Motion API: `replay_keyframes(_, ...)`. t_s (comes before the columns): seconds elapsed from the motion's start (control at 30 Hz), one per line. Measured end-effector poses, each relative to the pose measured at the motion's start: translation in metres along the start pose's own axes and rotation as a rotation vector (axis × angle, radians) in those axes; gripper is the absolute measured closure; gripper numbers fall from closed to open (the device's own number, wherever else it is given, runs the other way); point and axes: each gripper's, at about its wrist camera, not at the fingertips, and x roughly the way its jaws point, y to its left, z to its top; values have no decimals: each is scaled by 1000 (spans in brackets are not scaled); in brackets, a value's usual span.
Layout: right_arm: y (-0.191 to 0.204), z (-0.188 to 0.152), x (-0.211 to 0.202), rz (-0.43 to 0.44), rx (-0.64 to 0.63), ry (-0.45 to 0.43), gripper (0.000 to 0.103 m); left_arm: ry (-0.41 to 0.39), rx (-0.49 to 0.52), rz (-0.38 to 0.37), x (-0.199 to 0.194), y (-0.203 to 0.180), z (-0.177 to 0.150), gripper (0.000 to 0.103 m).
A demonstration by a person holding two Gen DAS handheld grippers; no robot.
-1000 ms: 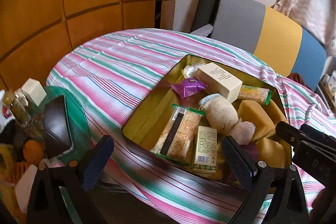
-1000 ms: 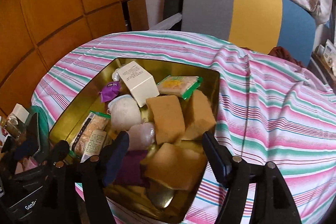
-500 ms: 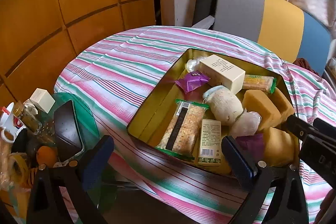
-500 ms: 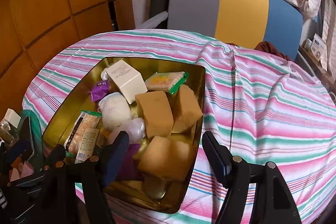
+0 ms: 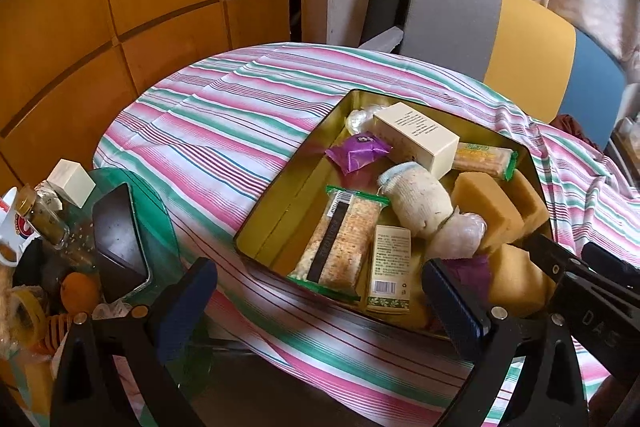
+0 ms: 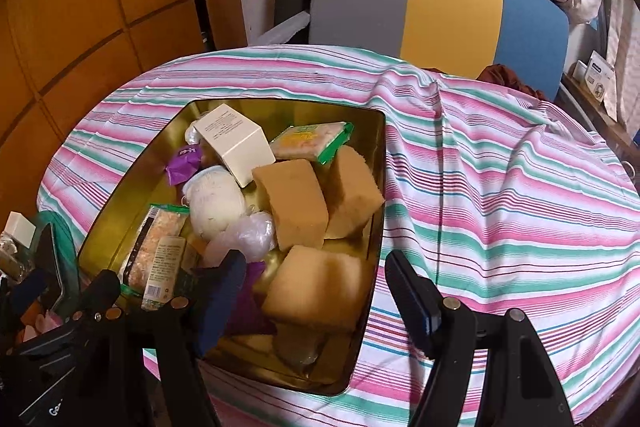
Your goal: Organize objects
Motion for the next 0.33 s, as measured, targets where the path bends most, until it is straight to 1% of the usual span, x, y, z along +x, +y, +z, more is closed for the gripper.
replay_keyframes(0.17, 0, 0, 1, 4, 4, 0, 30, -1, -1, 1, -1, -1, 0, 1)
replay_keyframes(0.23, 0, -1, 1, 5, 2, 0, 30, -1, -4, 7, 0, 0, 0, 3)
replay_keyframes(0.3, 0, -1, 1, 9, 4, 0, 30, -4, -6, 24, 0, 0, -1, 3)
replay_keyframes(0.33, 0, -1, 1, 9, 4, 0, 30, -2, -6, 20, 1, 1, -1, 3)
